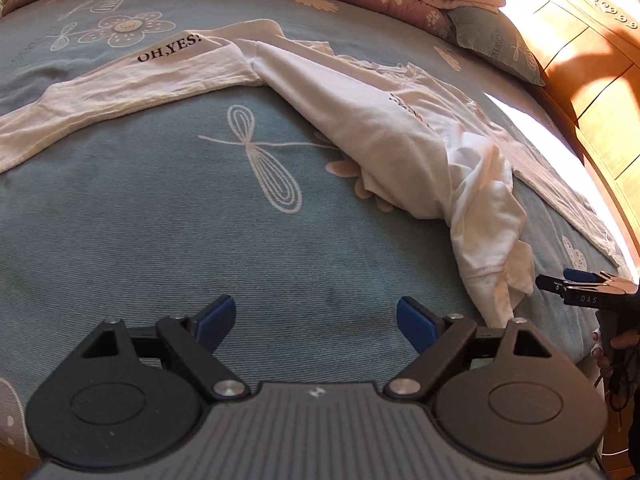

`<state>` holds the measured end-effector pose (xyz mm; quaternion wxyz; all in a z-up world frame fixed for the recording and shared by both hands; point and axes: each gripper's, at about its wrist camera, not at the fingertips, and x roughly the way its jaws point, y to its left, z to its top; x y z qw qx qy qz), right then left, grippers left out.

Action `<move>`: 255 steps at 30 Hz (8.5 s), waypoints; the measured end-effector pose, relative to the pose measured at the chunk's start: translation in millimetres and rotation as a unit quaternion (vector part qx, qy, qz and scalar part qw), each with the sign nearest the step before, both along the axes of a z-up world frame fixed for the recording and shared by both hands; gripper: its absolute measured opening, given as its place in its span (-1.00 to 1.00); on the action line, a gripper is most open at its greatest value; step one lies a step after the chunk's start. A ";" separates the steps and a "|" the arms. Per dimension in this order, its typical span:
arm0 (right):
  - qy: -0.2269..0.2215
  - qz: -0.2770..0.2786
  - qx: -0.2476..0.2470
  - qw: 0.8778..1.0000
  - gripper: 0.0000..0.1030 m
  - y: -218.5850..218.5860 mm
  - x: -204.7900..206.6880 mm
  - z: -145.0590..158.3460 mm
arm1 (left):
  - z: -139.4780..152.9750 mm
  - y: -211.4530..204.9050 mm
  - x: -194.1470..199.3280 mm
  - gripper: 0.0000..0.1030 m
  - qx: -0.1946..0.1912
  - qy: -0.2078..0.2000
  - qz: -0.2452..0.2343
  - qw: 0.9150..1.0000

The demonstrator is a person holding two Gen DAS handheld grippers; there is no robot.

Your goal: Fold clothes

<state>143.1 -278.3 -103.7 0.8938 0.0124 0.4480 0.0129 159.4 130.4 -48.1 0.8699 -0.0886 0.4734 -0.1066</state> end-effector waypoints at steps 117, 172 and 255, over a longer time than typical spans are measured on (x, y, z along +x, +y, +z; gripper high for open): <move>-0.095 0.255 0.181 0.945 1.00 50.9 130.4 23.9 | -15.4 -209.2 394.1 -0.26 0.008 -0.090 -0.239 0.967; -0.124 0.202 0.200 0.951 1.00 15.5 131.3 47.1 | 25.6 -121.4 296.0 0.31 0.080 -0.016 -0.099 0.992; -0.116 0.202 0.145 0.962 1.00 26.5 145.0 60.1 | -91.9 -106.8 121.9 -0.95 -0.355 -0.083 0.072 0.928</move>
